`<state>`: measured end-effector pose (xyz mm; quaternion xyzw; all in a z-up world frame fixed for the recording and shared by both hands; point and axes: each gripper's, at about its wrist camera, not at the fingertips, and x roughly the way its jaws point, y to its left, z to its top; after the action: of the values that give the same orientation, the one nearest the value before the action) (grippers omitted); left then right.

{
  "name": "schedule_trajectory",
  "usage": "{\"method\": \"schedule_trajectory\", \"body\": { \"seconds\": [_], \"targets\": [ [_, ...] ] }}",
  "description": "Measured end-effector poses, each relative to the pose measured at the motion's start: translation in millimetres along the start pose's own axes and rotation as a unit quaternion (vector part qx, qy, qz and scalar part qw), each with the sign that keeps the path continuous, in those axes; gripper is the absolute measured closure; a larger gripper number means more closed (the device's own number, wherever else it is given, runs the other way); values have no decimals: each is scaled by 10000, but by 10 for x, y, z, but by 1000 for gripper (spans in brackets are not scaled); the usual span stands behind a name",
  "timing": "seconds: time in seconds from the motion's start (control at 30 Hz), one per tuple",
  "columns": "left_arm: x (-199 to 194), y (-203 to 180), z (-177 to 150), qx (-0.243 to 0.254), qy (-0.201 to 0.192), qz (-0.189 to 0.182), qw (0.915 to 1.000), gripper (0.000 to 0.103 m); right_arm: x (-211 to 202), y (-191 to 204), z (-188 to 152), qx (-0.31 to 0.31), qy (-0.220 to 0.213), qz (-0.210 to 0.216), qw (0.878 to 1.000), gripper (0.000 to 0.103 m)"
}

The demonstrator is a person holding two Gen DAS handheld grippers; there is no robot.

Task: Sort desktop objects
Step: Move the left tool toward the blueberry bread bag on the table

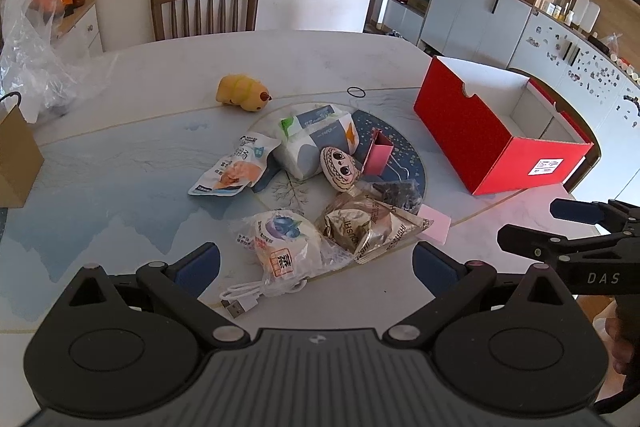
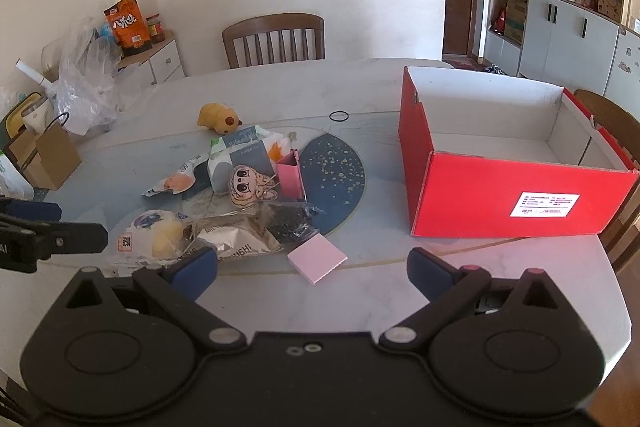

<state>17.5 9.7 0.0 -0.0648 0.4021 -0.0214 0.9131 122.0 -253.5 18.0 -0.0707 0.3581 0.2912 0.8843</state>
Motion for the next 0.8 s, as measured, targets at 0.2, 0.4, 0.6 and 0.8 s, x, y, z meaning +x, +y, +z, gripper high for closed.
{"method": "schedule_trajectory", "body": {
  "seconds": [0.2,0.4,0.6,0.8],
  "targets": [
    [52,30,26,-50,34,111,9999,0,59,-5,-1,-58,5,0,10000,3],
    [82,53,51,-74,30,184,9998,0,109,-16,3,-133,-3,25,9999,3],
    [160,63,55,-65,55,271,9996,0,156,-29,-14,-201,43,58,9998,5],
    [300,88,23,-91,161,440,9989,0,206,-27,-13,-255,88,149,9995,7]
  ]
}}
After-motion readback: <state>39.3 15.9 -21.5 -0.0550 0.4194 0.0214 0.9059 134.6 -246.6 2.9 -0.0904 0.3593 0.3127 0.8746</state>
